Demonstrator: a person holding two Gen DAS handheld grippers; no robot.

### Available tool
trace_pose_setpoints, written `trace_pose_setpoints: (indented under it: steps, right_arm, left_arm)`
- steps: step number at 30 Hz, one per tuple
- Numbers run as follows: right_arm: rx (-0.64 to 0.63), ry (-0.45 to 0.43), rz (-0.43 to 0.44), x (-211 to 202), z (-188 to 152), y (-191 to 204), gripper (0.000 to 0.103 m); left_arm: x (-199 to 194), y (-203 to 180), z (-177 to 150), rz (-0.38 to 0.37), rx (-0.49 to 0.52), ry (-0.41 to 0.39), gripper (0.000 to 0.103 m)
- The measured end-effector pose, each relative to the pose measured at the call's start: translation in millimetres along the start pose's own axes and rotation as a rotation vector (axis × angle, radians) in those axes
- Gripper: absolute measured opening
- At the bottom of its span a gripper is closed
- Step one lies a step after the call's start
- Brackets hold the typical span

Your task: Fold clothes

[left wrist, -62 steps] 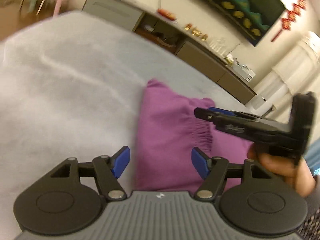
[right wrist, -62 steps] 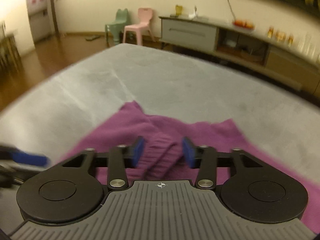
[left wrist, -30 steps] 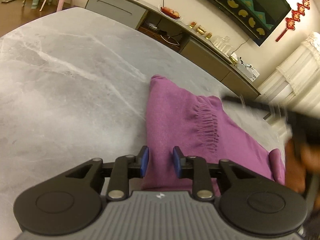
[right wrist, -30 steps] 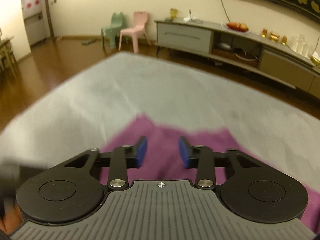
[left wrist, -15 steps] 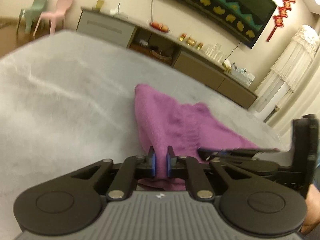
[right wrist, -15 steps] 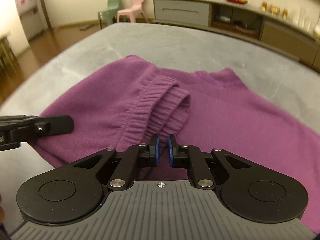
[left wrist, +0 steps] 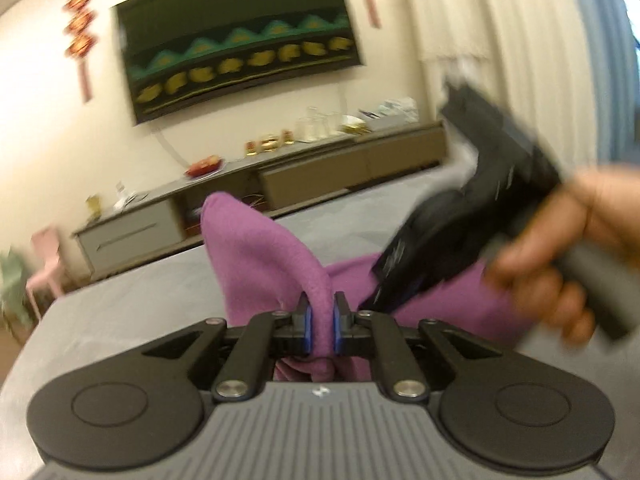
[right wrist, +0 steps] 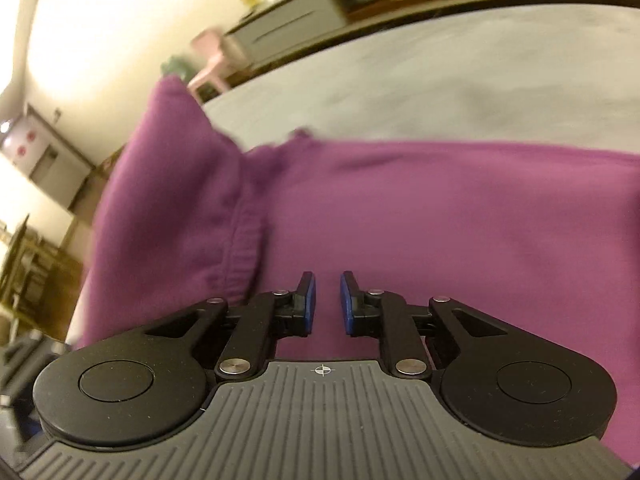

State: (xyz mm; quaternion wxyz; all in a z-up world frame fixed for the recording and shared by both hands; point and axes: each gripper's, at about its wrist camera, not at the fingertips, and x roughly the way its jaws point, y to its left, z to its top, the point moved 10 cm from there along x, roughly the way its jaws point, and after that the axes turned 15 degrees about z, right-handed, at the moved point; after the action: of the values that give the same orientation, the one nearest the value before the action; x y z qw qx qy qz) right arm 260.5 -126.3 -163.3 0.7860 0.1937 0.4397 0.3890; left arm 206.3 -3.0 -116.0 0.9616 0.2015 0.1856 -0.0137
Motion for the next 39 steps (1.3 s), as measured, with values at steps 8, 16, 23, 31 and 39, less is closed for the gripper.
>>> trace_pose_setpoints:
  steps: [8, 16, 23, 31, 39]
  right_arm:
    - [-0.036, -0.109, -0.026, -39.9, 23.8, -1.5, 0.034]
    - [-0.027, -0.134, -0.012, -18.1, 35.0, -4.7, 0.039]
    - [-0.119, -0.135, -0.124, 20.0, 66.3, -4.8, 0.033]
    - [-0.273, -0.252, -0.383, -3.7, 84.2, 11.0, 0.032]
    - [-0.373, 0.004, -0.275, 48.9, 54.3, 32.8, 0.029]
  left_arm:
    - [-6.7, -49.4, -16.5, -0.208, -0.010, 0.045, 0.048]
    - [26.9, 72.7, -44.5, -0.114, -0.425, 0.202, 0.055]
    - [53.4, 57.8, -81.5, -0.198, -0.417, 0.360, 0.057]
    - [54.1, 63.3, -65.9, -0.191, -0.403, 0.337, 0.058]
    - [56.1, 48.0, -62.2, -0.213, -0.334, 0.357, 0.061]
